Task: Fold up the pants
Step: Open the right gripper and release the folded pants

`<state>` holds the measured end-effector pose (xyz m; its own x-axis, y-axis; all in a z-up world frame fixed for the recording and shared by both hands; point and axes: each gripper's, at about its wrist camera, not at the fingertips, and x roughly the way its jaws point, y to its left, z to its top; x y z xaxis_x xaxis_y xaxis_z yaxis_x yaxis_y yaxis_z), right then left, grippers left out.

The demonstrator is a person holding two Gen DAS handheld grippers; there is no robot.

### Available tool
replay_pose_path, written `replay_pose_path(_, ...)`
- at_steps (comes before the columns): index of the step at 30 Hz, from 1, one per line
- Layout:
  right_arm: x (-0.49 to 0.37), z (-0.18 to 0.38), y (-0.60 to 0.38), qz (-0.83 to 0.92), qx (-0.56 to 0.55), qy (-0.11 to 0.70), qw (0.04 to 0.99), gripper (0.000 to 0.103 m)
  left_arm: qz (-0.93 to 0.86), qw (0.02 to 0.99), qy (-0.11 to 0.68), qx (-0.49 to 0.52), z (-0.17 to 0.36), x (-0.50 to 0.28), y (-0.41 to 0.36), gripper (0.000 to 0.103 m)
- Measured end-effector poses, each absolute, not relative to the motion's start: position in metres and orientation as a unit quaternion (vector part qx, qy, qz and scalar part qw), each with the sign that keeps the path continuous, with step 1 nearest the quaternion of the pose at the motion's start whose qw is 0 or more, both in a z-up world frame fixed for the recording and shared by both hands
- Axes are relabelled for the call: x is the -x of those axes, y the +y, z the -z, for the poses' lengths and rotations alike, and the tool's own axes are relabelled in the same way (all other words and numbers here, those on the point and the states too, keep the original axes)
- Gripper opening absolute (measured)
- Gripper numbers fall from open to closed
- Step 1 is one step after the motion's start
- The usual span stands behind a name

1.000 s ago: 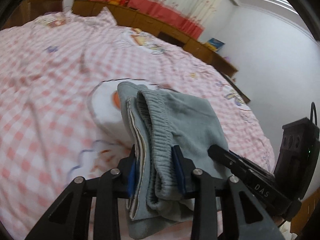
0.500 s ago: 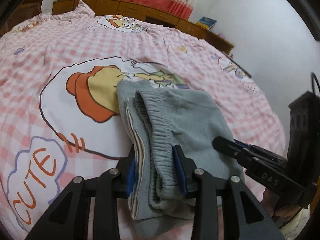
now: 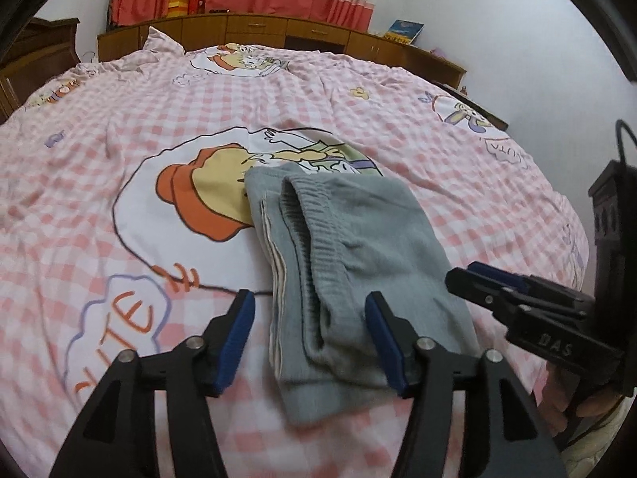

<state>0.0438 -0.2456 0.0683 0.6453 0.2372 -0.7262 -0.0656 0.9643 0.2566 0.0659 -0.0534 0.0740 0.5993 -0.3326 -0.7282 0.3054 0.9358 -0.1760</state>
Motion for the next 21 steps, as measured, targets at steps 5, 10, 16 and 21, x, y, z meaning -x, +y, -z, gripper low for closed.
replay_pose_path(5,-0.021,-0.077,-0.242,-0.088,-0.099,0.408,0.904,0.054,0.162,0.892,0.421,0.016,-0.078,-0.050,-0.051,0.069)
replay_pose_path(10,-0.002,-0.077,-0.241,-0.089,-0.097,0.410,0.902,0.056,0.147,0.889,0.433,0.014,-0.075,-0.035,-0.055,0.079)
replay_pose_path(16,0.011,-0.064,-0.240,-0.082,-0.089,0.427,0.896,0.056,0.124,0.884,0.450,-0.009,-0.060,-0.026,-0.065,0.081)
replay_pose_path(21,0.017,-0.049,-0.237,-0.070,-0.072,0.437,0.894,0.056,0.116,0.875,0.470,-0.008,-0.044,-0.022,-0.068,0.082)
